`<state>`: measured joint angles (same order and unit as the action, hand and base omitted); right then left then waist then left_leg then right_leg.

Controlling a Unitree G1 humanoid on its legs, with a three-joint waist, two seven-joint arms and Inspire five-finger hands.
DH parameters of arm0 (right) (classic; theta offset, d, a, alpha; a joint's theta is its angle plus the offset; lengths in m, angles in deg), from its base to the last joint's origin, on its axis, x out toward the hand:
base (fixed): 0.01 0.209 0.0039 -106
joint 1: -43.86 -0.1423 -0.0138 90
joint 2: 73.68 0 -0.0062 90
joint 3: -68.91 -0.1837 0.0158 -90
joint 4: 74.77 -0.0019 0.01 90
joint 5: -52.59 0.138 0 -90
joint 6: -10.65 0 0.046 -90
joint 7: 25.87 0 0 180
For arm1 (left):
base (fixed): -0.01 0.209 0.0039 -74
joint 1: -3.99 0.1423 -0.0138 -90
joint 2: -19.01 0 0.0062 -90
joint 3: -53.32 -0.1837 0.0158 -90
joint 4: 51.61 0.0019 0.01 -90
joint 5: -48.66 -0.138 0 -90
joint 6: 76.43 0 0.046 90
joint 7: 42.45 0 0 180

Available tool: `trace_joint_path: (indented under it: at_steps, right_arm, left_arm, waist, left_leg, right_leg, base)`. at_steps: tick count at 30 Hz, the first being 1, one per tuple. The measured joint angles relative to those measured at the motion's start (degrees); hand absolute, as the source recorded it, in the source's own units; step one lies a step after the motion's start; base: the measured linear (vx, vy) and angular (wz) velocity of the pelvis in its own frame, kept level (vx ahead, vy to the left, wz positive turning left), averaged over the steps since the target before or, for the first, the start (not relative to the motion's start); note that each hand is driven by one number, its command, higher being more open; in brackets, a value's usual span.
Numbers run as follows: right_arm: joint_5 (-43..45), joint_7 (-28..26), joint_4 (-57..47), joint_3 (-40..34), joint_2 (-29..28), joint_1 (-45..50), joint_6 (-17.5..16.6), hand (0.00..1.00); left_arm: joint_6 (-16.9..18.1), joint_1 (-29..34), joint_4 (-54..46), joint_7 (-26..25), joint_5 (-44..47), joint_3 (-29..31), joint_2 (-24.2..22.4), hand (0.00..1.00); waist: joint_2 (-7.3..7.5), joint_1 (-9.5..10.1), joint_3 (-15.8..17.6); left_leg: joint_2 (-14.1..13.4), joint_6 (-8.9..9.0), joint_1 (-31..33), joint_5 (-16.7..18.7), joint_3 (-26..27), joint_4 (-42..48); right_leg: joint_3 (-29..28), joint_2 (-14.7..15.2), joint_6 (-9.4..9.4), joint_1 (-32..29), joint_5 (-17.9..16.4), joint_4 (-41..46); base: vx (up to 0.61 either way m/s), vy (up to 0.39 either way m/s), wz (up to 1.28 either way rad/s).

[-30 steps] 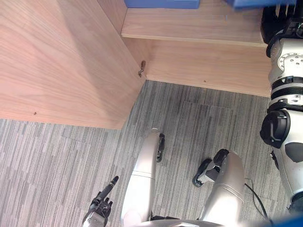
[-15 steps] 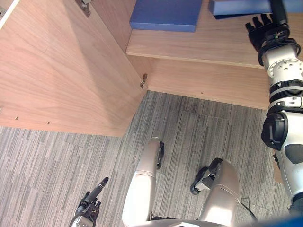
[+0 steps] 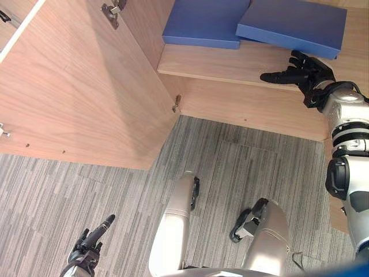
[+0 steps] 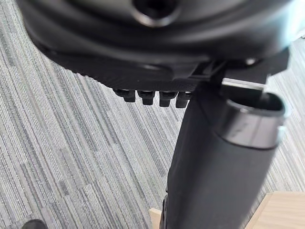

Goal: Walk over to the cabinet, pick up the folder, carry it to the office cabinet, place the folder inside the office cabinet, then close the office cabinet door

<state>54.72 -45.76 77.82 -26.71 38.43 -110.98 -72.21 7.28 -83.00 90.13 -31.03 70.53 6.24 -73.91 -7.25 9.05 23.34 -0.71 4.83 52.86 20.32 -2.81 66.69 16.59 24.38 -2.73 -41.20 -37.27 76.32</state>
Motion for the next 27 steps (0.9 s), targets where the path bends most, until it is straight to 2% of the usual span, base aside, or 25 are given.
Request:
trace_joint_path:
  at_steps: [3, 9, 13, 17, 23, 27]
  right_arm:
    - [-4.5, -1.5, -0.6, 0.3, -0.1, 1.8, -2.1, 1.00]
    - [-4.8, -2.5, -1.1, 3.2, 0.1, 1.9, -3.7, 1.00]
    - [-5.1, -0.3, -2.3, 7.4, 0.5, 1.9, -4.0, 1.00]
    - [-13.1, 3.0, -7.1, 11.5, 0.6, 4.1, -5.4, 1.00]
    - [-19.0, 7.5, -10.4, 11.5, 0.5, 7.0, -6.3, 1.00]
    - [-23.1, 9.5, -10.8, 11.4, 0.8, 7.2, -6.6, 1.00]
  left_arm:
    - [0.0, 0.3, 0.1, 0.3, 0.0, -3.1, 0.0, 1.00]
    - [0.0, 0.5, 0.0, 0.6, 0.1, -8.9, -0.6, 1.00]
    - [0.5, 0.7, 0.0, 0.6, 0.2, -11.1, -1.7, 1.00]
    - [1.1, 1.2, -1.2, 0.3, 0.2, -13.5, -3.2, 1.00]
    - [2.6, 2.8, -4.4, -0.6, 0.2, -15.6, -4.2, 1.00]
    - [2.8, 3.1, -5.6, -1.4, 0.2, -15.6, -4.6, 1.00]
  waist:
    - [0.40, 0.33, -0.5]
    - [0.46, 0.32, -0.6]
    - [0.46, 0.26, -0.6]
    - [0.46, 0.28, -0.6]
    - [0.43, 0.37, -0.5]
    - [-0.14, 0.42, -0.1]
  left_leg:
    - [-0.1, -0.01, -0.3, 0.0, 0.3, -0.6]
    - [-0.3, -0.19, -0.8, -0.1, 1.1, -1.4]
    - [-0.4, -0.38, -0.8, -0.1, 1.6, -1.5]
    - [-0.4, -0.62, -0.8, -0.2, 2.0, -1.7]
    - [-0.2, -0.94, -1.1, -0.4, 2.6, -2.2]
    - [-0.2, -1.63, -1.8, -0.9, 3.4, -3.5]
  right_leg:
    - [-0.2, 0.0, -0.25, 0.0, 0.2, -0.6]
    - [-0.8, -0.2, -0.66, 0.0, 0.9, -1.7]
    - [-1.3, -0.2, -0.91, -0.3, 1.2, -1.8]
    - [-1.7, -0.1, -1.15, -0.7, 1.5, -1.9]
    - [-2.0, 0.3, -1.50, -0.7, 1.8, -2.3]
    - [-2.5, 0.3, -1.80, -0.6, 2.8, -3.4]
  base:
    - [0.03, -0.022, -0.01]
    - [0.03, -0.010, -0.05]
    - [0.02, -0.007, -0.03]
    - [0.01, -0.005, -0.02]
    - [0.00, 0.000, 0.00]
    - [0.02, -0.008, -0.04]
